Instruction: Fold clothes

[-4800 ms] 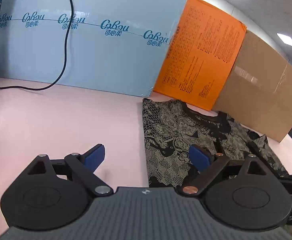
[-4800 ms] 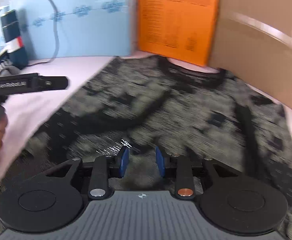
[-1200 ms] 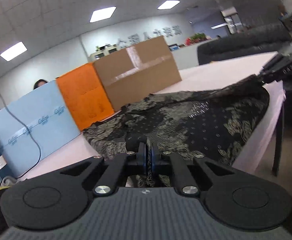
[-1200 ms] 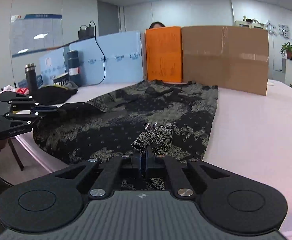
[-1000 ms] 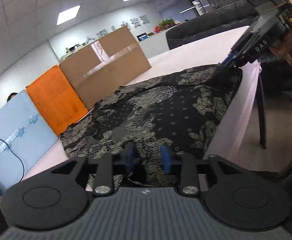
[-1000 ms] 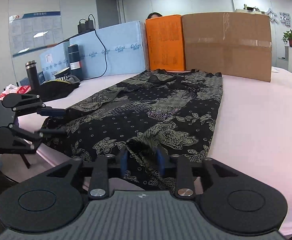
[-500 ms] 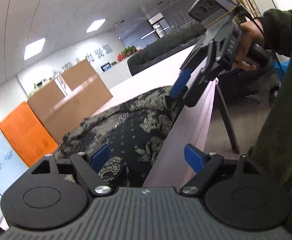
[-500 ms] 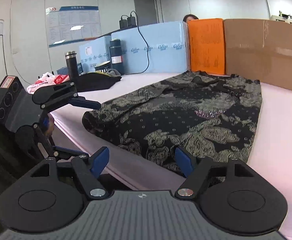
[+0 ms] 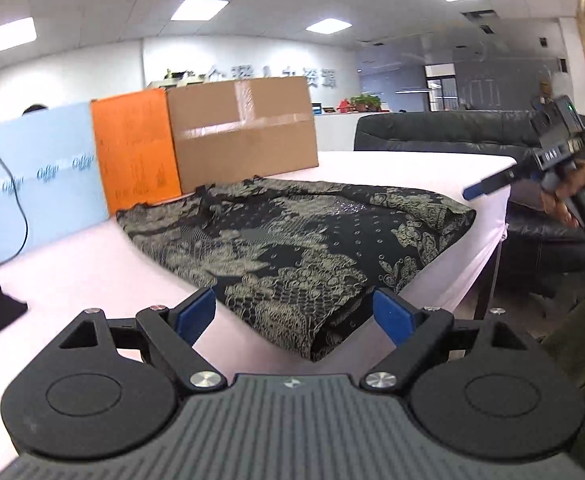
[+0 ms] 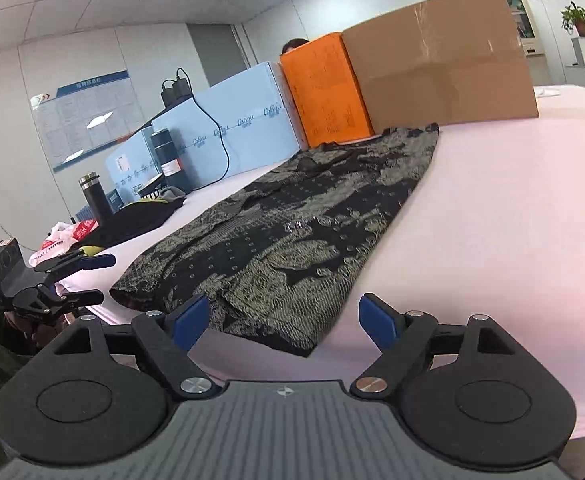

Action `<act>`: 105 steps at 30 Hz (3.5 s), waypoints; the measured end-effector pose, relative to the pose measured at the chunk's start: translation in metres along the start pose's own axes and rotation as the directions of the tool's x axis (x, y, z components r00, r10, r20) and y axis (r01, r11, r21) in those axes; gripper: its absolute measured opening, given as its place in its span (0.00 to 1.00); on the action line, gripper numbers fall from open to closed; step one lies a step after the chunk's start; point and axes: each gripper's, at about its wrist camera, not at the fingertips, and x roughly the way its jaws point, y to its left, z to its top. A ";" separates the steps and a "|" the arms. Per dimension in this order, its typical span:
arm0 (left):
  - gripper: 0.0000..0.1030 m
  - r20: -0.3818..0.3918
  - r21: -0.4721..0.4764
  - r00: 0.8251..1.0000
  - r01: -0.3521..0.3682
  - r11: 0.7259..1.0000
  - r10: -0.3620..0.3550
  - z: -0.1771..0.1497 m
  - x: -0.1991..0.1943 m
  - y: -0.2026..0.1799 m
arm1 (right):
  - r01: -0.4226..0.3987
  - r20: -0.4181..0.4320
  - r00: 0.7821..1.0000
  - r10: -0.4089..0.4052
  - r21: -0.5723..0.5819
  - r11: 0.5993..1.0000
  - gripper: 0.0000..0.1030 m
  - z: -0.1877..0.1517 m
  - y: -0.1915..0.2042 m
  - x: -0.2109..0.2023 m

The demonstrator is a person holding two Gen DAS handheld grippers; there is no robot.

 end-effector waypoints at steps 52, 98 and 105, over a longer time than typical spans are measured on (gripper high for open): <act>0.44 -0.214 -0.070 0.897 -0.409 0.910 0.386 0.148 0.301 0.172 | -0.058 0.185 0.981 -0.057 0.560 0.826 0.71 0.212 -0.196 0.222; 0.86 -0.303 -0.052 0.804 -0.550 0.834 0.511 0.109 0.318 0.168 | 0.183 0.054 0.977 -0.204 0.264 0.947 1.00 0.185 -0.149 0.187; 0.90 -0.276 -0.280 0.856 -0.506 0.816 0.437 0.120 0.283 0.209 | 0.102 0.101 0.981 -0.164 0.447 0.889 1.00 0.171 -0.206 0.176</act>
